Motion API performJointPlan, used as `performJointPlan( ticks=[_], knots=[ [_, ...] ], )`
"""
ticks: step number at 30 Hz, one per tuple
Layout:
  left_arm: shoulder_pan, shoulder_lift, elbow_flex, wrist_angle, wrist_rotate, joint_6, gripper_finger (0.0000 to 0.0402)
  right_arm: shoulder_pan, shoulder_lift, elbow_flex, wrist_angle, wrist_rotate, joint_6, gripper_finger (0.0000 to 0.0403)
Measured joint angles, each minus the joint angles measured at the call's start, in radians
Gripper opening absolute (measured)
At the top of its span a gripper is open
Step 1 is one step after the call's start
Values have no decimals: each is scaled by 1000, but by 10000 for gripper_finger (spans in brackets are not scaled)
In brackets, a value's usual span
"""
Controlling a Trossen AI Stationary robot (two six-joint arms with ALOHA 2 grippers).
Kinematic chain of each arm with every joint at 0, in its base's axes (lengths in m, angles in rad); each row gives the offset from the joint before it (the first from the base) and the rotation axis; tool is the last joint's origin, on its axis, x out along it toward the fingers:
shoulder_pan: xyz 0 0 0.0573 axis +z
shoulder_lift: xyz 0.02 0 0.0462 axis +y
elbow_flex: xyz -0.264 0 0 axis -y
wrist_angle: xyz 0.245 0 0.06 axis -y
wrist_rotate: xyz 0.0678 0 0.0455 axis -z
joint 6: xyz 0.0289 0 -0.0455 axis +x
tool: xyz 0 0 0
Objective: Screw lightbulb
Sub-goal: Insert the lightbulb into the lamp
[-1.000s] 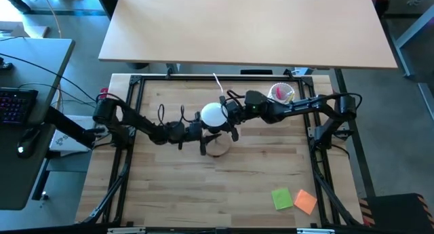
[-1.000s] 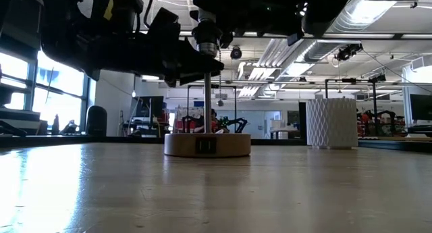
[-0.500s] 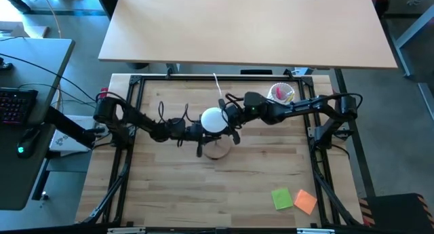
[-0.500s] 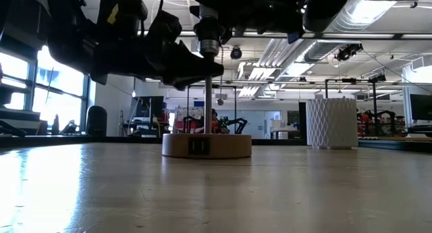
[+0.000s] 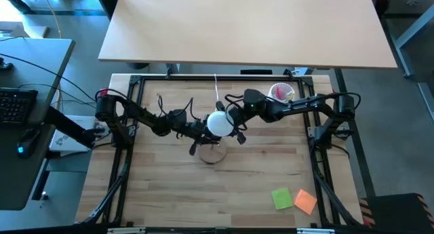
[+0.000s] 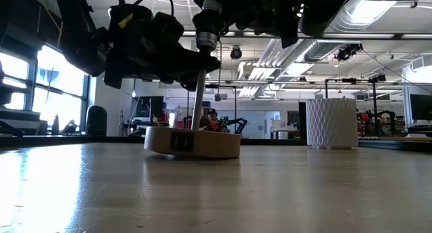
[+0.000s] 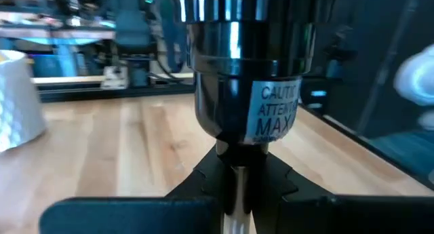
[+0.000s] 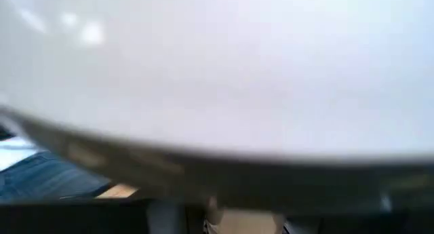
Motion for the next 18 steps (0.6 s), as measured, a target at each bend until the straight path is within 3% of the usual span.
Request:
performJointPlan(
  ticks=[5,8,18],
  knots=[
    [11,9,81,-142,110,33,26,2,53,16,75,-122,62,133],
    [9,18,109,-166,157,51,26,14,63,39,45,-139,60,133],
    [6,19,126,-187,184,63,26,17,63,76,-37,-225,-78,134]
  ],
)
